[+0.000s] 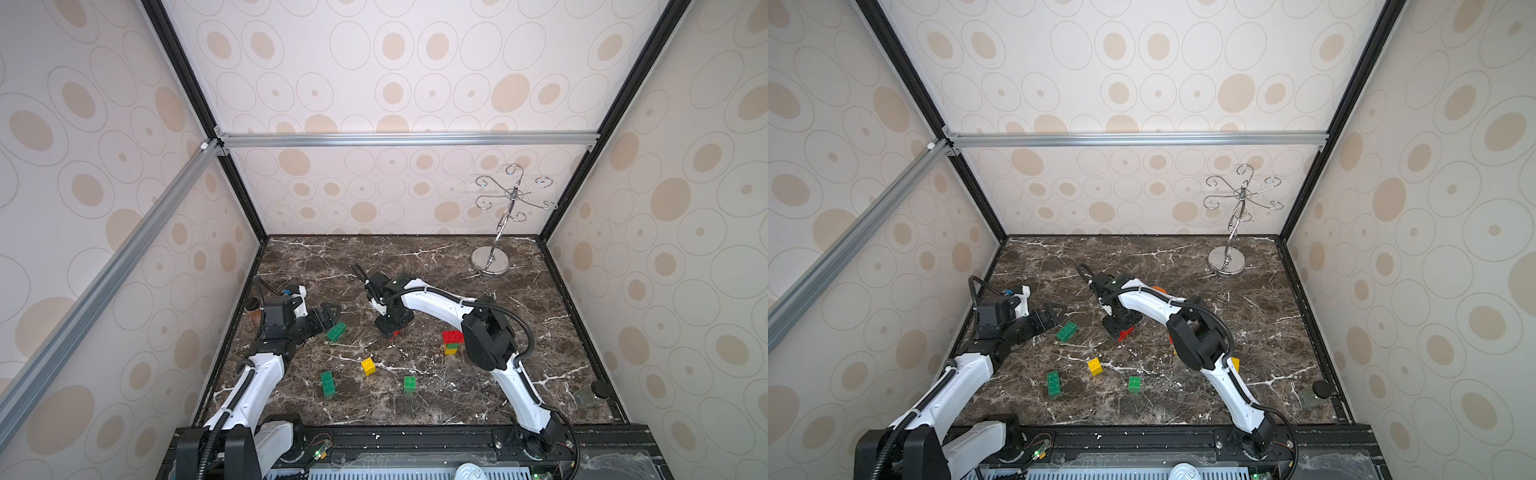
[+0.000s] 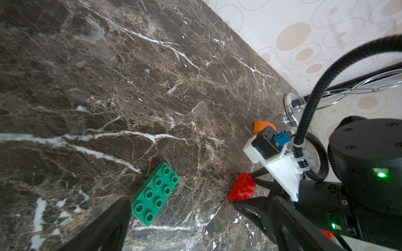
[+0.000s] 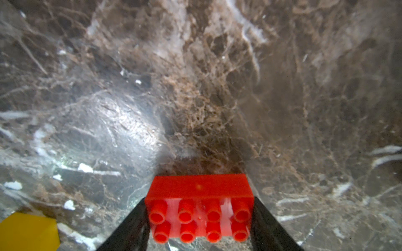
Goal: Assemble an ice cream with lego
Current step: Pick up the lego brick from the center of the board.
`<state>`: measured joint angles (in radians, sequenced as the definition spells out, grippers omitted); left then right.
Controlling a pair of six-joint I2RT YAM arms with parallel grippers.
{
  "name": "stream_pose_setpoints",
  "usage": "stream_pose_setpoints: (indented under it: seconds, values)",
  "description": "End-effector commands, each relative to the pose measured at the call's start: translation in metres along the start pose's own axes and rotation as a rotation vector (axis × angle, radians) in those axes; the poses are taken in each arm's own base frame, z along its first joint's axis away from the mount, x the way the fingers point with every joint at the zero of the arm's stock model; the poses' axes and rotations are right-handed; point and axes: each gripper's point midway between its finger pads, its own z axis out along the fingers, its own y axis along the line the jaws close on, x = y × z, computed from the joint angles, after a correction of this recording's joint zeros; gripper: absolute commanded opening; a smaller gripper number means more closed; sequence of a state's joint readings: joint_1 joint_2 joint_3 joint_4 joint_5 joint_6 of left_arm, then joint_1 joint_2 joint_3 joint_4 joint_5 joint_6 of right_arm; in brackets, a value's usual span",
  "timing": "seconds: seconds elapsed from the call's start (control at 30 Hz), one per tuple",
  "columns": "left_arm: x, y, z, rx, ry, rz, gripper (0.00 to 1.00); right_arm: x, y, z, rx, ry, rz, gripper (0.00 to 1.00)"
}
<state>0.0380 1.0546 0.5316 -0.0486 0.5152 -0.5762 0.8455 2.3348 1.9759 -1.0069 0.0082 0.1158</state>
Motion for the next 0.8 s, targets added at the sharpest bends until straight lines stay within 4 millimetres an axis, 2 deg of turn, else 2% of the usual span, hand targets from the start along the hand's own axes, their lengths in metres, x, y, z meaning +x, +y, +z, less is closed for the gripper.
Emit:
stream_pose_setpoints:
  seconds: [0.0,0.17,0.23,0.37,0.57,0.77]
  values:
    - [-0.012,-0.009,-0.005,0.032,-0.039,0.031,1.00,0.007,-0.005,-0.033,0.045,-0.018,0.029,0.47]
    - [-0.015,-0.016,-0.004,0.063,-0.036,0.061,1.00,0.013,-0.019,-0.091,0.106,-0.083,0.092,0.45]
    - [-0.016,-0.022,-0.002,0.084,-0.040,0.075,1.00,0.021,-0.027,-0.113,0.135,-0.097,0.125,0.45]
    - [-0.017,-0.034,0.004,0.125,-0.033,0.104,1.00,0.047,-0.043,-0.142,0.173,-0.077,0.195,0.45]
    - [-0.009,-0.059,0.021,0.193,-0.007,0.155,1.00,0.087,-0.068,-0.165,0.175,-0.066,0.333,0.44]
    - [-0.003,-0.075,0.037,0.228,0.022,0.181,1.00,0.121,-0.084,-0.169,0.128,-0.059,0.451,0.43]
